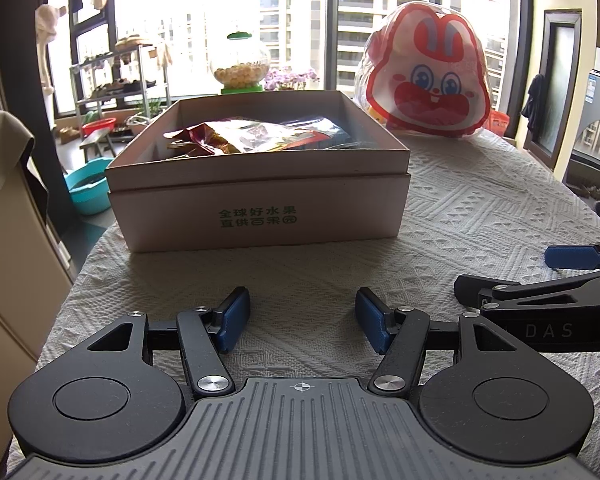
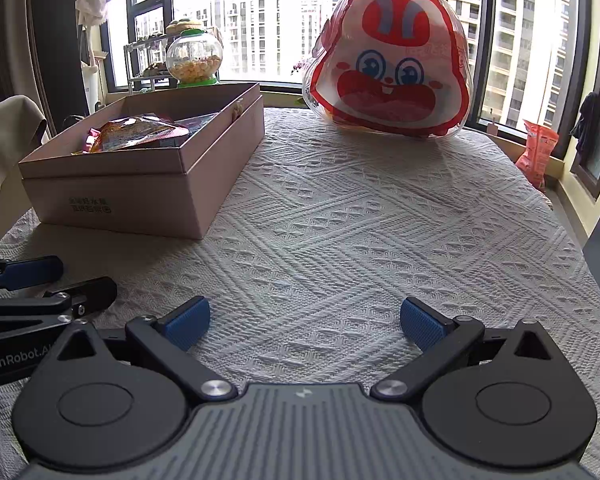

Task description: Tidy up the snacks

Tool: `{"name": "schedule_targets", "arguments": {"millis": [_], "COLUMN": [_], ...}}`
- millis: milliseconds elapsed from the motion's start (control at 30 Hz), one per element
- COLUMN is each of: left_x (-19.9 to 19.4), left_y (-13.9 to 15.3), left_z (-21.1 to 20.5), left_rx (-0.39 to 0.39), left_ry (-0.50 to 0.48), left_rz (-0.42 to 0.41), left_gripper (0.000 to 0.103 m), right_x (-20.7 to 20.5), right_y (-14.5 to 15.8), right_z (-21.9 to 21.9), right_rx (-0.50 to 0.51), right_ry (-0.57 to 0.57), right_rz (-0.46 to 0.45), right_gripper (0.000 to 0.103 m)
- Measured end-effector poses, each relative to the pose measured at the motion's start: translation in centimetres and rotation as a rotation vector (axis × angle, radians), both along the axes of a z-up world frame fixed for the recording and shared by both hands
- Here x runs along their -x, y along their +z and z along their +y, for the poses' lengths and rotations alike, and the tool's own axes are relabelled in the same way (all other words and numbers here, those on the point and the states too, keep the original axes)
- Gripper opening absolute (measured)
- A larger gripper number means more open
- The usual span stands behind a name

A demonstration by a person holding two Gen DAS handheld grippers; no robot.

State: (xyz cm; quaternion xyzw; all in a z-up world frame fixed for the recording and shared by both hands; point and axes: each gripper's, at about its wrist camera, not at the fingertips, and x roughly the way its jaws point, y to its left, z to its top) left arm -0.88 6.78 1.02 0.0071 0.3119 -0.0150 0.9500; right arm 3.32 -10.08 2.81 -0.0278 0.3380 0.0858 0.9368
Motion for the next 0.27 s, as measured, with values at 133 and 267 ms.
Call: {"name": "schedule_targets", "arguments": {"millis": [133, 267], "left_x": [0.08, 0.06], "left_y": [0.0, -0.04], "left_z": [-0.05, -0.01], "left_rx": [-0.006, 0.0], "left_ry": [0.0, -0.001], "left_rz": [-0.001, -0.002], "left_gripper": [0.065, 0.065], "right_x": [0.01, 0.01], "right_y": [0.0, 0.0], "right_z": [0.0, 0.01], "right_rx": [0.0, 0.0], "right_ry": [0.0, 0.0], "right_rz": [0.0, 0.0], "right_gripper": [0.102, 0.102]}}
